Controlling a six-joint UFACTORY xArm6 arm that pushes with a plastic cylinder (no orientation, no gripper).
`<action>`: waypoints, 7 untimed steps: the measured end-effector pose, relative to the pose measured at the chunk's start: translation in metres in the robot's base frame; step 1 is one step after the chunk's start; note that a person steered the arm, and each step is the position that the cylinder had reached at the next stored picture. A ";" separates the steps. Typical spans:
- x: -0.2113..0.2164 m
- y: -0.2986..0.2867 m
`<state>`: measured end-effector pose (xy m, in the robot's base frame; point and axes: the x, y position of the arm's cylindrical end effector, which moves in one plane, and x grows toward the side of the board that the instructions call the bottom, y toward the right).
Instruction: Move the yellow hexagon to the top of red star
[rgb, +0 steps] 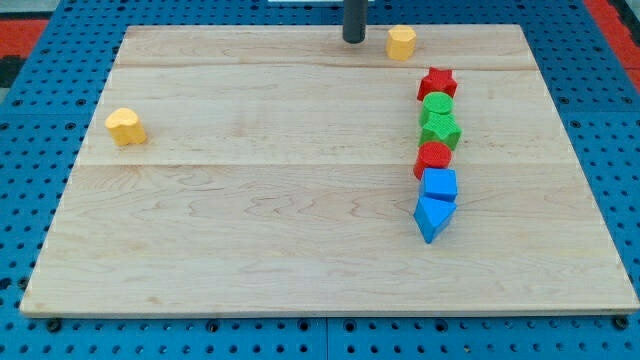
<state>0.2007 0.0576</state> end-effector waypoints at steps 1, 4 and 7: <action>-0.002 0.049; 0.028 0.110; 0.021 0.051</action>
